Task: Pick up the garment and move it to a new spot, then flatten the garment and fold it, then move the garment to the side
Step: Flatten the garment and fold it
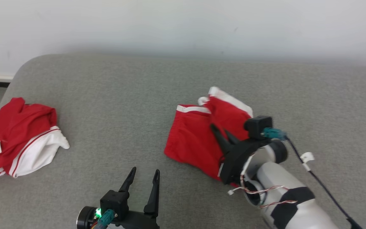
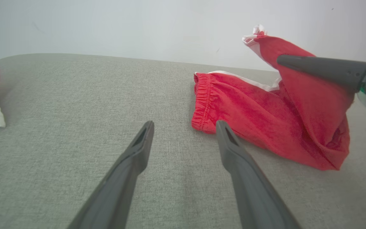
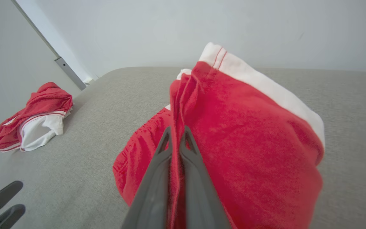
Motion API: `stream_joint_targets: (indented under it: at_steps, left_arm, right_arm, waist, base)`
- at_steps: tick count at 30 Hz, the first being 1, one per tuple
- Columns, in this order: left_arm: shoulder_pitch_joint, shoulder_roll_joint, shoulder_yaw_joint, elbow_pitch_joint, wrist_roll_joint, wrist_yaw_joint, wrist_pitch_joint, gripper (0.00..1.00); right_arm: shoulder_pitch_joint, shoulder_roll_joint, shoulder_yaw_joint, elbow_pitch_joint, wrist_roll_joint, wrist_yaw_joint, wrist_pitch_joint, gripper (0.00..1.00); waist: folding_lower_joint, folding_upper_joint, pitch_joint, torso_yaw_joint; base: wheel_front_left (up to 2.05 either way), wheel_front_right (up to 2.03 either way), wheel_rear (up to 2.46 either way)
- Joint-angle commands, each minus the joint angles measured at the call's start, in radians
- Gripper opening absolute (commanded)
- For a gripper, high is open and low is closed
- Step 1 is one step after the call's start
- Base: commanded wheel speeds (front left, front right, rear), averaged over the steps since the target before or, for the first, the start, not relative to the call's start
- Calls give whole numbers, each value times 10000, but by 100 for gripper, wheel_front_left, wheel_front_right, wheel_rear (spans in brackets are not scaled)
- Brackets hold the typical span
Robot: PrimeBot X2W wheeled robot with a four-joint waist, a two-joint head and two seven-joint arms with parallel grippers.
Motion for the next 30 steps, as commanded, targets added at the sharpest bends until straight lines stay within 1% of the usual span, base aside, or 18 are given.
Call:
stream_joint_targets:
  at_steps: [1, 5, 7, 8, 9, 10, 11, 16, 18, 20, 21, 25, 30]
  left_arm:
    - [-99, 10, -74, 42, -69, 62, -29, 100]
    - [-170, 11, -164, 136, -96, 89, -29, 100]
    - [-186, 10, -201, 190, -116, 96, -29, 100]
    - [-187, 11, -214, 205, -126, 118, -29, 100]
    - [-188, 10, -221, 205, -133, 150, -29, 100]
    - [-190, 10, -229, 201, -123, 173, -29, 100]
    - [-190, 10, -229, 201, -123, 173, -29, 100]
    - [-121, 11, -13, 140, 0, 300, -29, 100]
    - [-110, 10, 86, 59, 68, 347, -29, 100]
    - [-108, 10, 203, -29, 141, 353, -29, 100]
    - [-104, 11, 282, -100, 225, 381, -29, 100]
    - [5, 12, 610, -308, 533, 413, -29, 100]
    - [146, 29, 1090, -524, 862, 321, -29, 100]
  right_arm:
    - [-27, 230, 190, -44, 98, 5, 20, 0]
    - [-235, 456, 475, 269, -15, 5, -140, 0]
    - [-347, 578, 451, 577, -113, 7, -402, 1]
    - [-353, 629, 389, 730, -72, 7, -529, 44]
    - [-381, 672, 369, 859, -66, 7, -693, 93]
    - [-423, 703, 341, 961, -70, 5, -856, 100]
    - [-423, 703, 341, 961, -70, 5, -856, 100]
    - [-522, 659, 85, 1392, -125, 5, -1539, 100]
    - [-580, 371, -22, 1522, -502, 5, -1735, 100]
    - [-458, 202, -391, 1588, -624, 5, -1828, 100]
    - [-402, 54, -546, 1576, -869, 5, -1857, 100]
    - [235, -329, -1919, 903, -1569, 5, -1856, 100]
    - [1240, -393, -3401, 134, -2543, 7, -1864, 100]
  waist:
    - [1, 0, 114, 379]
    - [1, 0, 172, 748]
    - [1, 0, 184, 885]
    - [1, 0, 186, 932]
    - [1, 0, 191, 962]
    - [1, 0, 193, 978]
    - [1, 0, 193, 978]
    - [1, 0, 177, 773]
    - [1, 0, 168, 610]
    - [1, 0, 172, 427]
    - [1, 0, 167, 321]
    - [1, 0, 184, -90]
    - [1, 0, 200, -572]
  base:
    - [0, 0, 0]
    - [0, 0, 0]
    - [0, 0, 0]
    - [0, 0, 0]
    - [0, 0, 0]
    - [0, 0, 0]
    - [0, 0, 0]
    - [0, 0, 0]
    - [0, 0, 0]
    - [0, 0, 0]
    - [0, 0, 0]
    - [0, 0, 0]
    - [0, 0, 0]
